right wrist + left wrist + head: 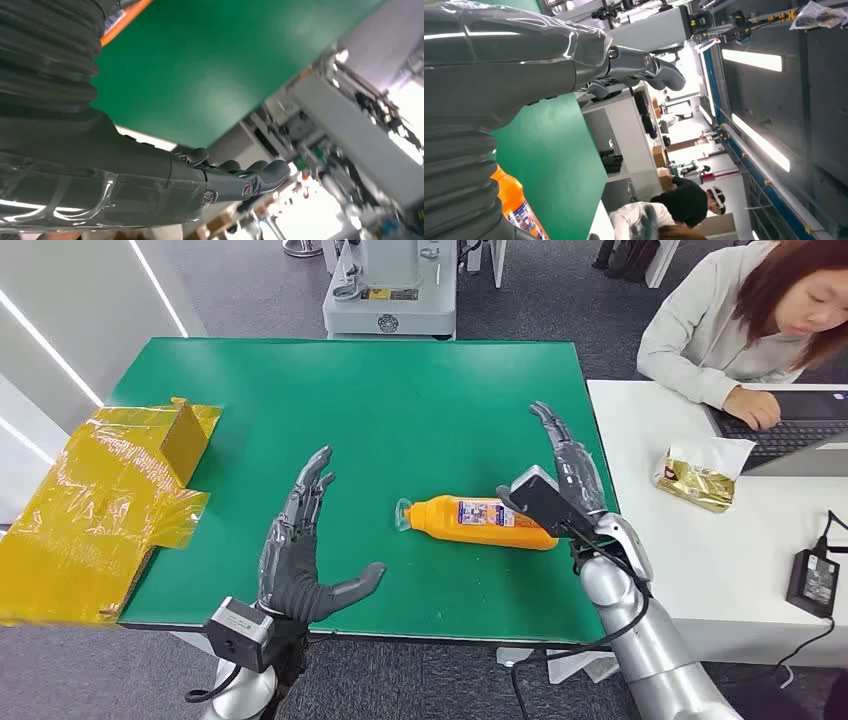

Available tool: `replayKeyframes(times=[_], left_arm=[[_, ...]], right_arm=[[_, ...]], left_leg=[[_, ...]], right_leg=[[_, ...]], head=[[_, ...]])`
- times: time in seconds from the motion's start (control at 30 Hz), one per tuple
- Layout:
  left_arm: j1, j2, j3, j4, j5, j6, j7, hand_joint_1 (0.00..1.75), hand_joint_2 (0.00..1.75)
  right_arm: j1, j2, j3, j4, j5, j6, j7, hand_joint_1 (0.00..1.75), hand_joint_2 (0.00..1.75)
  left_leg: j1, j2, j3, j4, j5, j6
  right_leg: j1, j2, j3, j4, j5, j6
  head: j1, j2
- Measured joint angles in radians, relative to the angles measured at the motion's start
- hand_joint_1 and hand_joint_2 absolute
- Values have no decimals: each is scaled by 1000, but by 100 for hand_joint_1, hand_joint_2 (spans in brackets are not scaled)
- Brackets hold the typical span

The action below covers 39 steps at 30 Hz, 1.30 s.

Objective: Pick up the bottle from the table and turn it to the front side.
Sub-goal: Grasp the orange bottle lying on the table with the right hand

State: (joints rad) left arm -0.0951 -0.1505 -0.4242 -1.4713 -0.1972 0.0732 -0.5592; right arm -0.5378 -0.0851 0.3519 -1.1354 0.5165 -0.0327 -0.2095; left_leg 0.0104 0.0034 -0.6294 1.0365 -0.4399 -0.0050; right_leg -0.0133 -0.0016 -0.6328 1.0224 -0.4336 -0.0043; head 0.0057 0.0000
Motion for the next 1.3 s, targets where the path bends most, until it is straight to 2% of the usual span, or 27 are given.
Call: replayKeyframes(times=[0.07,0.17,0.37,0.5,0.73,0.93,1.1,1.3], left_arm=[[-7,2,-1,5,2,-3,0,0,175],[-25,8,-5,19,10,-10,0,0,175],[-60,21,-8,54,36,-19,0,0,175],[-72,28,-8,75,64,-29,0,0,175],[-79,39,-7,89,135,-73,1,0,175],[-79,44,-6,91,171,-93,3,0,175],[-78,44,2,93,186,-97,4,0,175],[-76,44,14,94,208,-104,11,0,175]], right_arm=[[-38,0,15,47,-1,39,10,0,175],[-155,1,74,193,16,148,35,0,175],[-340,-2,251,411,84,376,67,0,175],[-436,-17,359,489,50,474,85,0,175],[-531,-38,494,558,-26,521,103,0,175],[-558,-46,569,577,-47,558,121,0,175],[-586,-64,634,582,-116,591,126,0,175],[-583,-81,700,581,-150,588,126,0,175]], left_leg=[[0,0,0,0,0,0],[0,-1,0,0,2,1],[0,-2,0,1,3,1],[0,-2,0,1,3,1],[0,-1,0,1,3,1],[0,-1,0,1,3,1],[0,-1,0,1,3,1],[0,-1,0,1,2,1]], right_leg=[[0,0,0,0,0,0],[0,-1,0,0,1,0],[0,-2,0,0,2,0],[0,-2,0,0,1,0],[0,-2,0,0,1,0],[0,-2,0,0,1,0],[0,-2,0,0,1,0],[0,-2,0,0,1,0]], head=[[0,0],[0,0],[0,0],[0,0],[0,0],[0,0],[0,0],[0,0]])
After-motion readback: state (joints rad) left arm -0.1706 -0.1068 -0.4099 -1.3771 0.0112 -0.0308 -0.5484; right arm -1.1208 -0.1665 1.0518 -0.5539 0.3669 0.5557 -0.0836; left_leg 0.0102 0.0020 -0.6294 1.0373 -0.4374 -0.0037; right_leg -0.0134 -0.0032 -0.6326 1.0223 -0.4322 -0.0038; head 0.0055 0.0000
